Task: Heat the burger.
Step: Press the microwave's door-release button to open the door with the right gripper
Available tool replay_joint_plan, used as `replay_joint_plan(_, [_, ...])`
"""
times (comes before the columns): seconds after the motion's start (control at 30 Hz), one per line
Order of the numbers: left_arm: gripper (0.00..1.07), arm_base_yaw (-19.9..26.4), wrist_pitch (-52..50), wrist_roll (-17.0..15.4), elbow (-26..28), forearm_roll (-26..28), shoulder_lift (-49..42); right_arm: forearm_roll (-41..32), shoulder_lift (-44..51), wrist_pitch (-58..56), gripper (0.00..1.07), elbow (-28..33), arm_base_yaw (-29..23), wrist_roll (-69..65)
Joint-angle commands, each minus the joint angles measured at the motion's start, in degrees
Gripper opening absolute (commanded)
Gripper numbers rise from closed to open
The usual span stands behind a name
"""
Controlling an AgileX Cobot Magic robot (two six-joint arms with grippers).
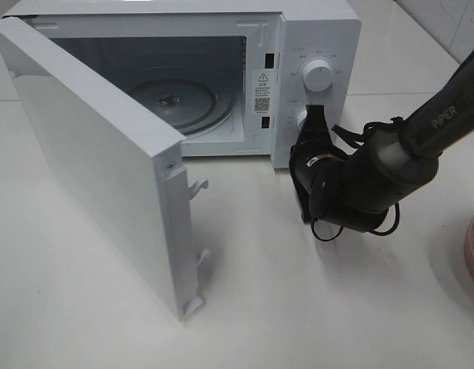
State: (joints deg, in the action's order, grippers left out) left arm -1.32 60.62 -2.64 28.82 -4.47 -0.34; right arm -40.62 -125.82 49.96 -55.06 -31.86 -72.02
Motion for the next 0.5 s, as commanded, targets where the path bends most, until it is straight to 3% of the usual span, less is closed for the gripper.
replay_joint_plan(0.03, [0.98, 0.11, -0.92, -0.23, -0.11, 0.40, -1.03, 6.76, 1.15, 29.51, 0.00, -7.10, 3.72, 0.40])
replay_joint_plan(0.5, [0.98, 0.11, -0.92, -0.23, -0.11, 0.40, -1.03, 6.25, 2.52, 20.63, 0.00, -3.04, 1.38, -1.60])
